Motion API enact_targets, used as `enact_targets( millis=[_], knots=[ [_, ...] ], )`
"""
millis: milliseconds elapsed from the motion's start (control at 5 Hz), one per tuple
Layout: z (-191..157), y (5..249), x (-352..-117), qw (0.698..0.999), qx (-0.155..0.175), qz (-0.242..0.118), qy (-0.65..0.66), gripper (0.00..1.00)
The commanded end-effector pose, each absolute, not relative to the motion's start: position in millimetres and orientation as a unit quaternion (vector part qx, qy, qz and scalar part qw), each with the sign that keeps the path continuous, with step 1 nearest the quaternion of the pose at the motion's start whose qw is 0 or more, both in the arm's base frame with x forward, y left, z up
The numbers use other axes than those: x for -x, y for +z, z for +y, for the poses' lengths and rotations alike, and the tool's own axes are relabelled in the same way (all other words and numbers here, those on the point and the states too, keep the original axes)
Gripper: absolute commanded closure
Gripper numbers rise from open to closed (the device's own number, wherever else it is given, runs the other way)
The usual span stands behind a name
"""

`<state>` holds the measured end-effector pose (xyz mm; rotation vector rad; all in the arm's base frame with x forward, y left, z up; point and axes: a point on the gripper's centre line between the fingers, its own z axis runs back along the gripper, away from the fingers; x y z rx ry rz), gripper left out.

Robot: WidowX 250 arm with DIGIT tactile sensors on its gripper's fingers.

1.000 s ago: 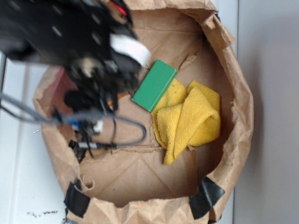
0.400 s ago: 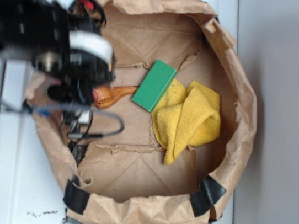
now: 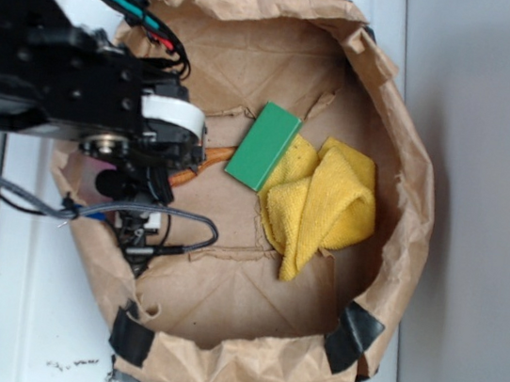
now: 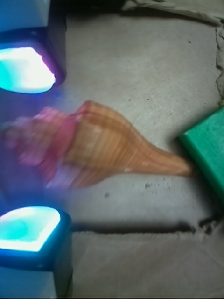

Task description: Grab the shell.

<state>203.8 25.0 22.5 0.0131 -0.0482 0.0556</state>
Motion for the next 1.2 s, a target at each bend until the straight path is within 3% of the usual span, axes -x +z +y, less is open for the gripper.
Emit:
enact_targets(
  millis=[0, 200, 400, 600, 800, 1000],
  knots=[
    [15.8, 24.0, -222.4, 0.999, 0.007, -0.028, 0.025, 0.0],
    [16.0, 11.9, -231.1, 1.0, 0.0, -0.015, 0.027, 0.0],
    [16.1, 5.7, -233.8, 1.0, 0.001, -0.003, 0.025, 0.85],
    [18.0, 10.9, -233.1, 1.0, 0.004, -0.008, 0.028, 1.0],
    [21.2, 25.2, -227.7, 0.999, 0.006, -0.021, 0.033, 1.0],
    [21.8, 67.6, -219.7, 0.998, 0.027, -0.053, 0.034, 1.0]
  ],
)
